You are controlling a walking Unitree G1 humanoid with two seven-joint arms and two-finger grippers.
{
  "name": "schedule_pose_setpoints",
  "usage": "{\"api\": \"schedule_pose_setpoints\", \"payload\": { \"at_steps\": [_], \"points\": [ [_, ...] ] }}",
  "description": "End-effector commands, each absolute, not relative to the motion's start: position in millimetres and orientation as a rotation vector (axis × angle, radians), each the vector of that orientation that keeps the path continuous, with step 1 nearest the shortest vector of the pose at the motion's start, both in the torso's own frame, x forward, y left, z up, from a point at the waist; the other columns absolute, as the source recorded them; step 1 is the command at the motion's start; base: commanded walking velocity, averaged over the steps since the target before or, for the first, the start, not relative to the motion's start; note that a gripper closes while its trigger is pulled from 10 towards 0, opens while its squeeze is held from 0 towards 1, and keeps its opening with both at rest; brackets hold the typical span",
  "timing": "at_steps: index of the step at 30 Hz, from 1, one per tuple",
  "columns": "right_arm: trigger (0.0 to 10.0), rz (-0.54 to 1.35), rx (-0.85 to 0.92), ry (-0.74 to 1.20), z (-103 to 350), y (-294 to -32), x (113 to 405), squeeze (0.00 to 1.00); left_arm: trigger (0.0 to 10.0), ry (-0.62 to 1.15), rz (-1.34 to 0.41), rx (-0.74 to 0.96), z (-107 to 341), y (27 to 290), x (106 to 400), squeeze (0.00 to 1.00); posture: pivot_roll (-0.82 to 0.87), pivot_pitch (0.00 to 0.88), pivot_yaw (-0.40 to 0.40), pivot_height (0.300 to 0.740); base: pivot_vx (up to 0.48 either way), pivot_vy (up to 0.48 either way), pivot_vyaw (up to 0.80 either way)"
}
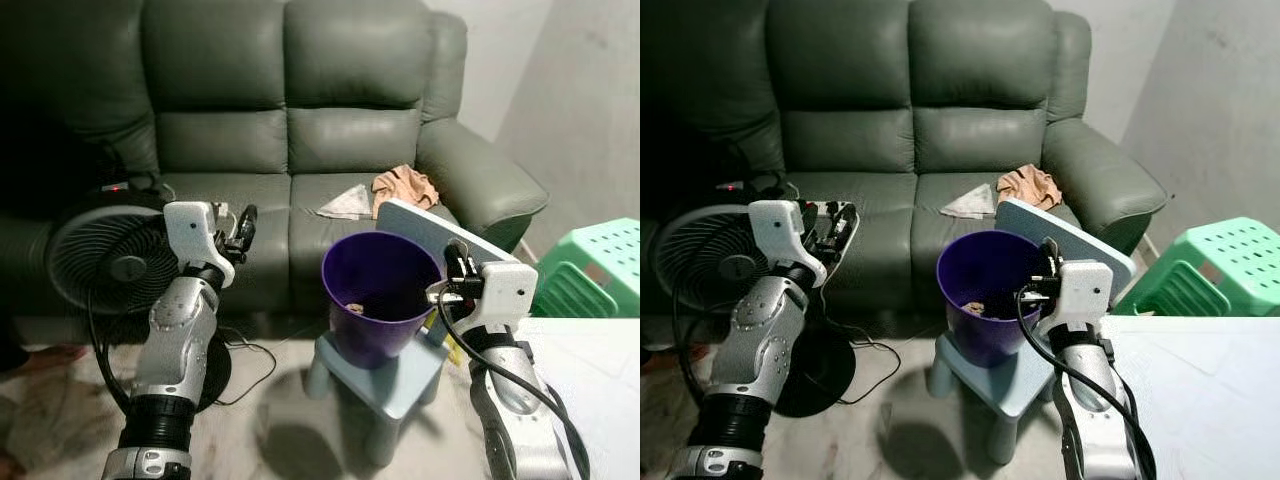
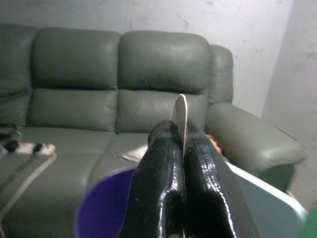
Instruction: Picking trash to rubbish bin
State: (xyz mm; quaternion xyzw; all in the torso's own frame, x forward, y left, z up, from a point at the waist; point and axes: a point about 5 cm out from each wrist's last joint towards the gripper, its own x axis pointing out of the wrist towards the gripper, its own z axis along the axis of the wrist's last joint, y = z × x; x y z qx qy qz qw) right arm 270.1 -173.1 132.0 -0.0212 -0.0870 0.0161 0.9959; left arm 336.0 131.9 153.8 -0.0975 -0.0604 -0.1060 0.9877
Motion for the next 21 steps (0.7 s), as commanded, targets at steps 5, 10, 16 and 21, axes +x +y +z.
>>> {"api": "schedule_pose_setpoints", "payload": {
  "at_steps": [5, 10, 16, 21],
  "points": [
    [10.0, 0.050, -0.028, -0.187, 136.4, -172.3, 270.3, 0.00, 10.0, -0.135, -0.219, -0.200, 158.6, 134.7, 334.6, 0.00, -0.03, 0.000, -0.042, 0.740, 0.000, 0.000, 0.00],
    [10.0, 0.072, -0.019, -0.185, 137.1, -170.3, 269.8, 0.00, 10.0, -0.134, -0.217, -0.211, 158.8, 135.6, 334.1, 0.00, -0.03, 0.000, -0.047, 0.740, 0.000, 0.000, 0.00],
    [10.0, 0.086, -0.011, -0.186, 137.5, -169.1, 269.4, 0.00, 10.0, -0.140, -0.217, -0.216, 159.6, 136.0, 333.6, 0.00, -0.03, 0.000, -0.048, 0.740, 0.226, 0.000, 0.00],
    [10.0, 0.096, -0.006, -0.185, 137.6, -167.7, 269.7, 0.00, 10.0, -0.140, -0.220, -0.214, 160.4, 136.3, 333.5, 0.00, -0.03, 0.000, -0.047, 0.740, 0.389, 0.000, 0.00]
  ]
}}
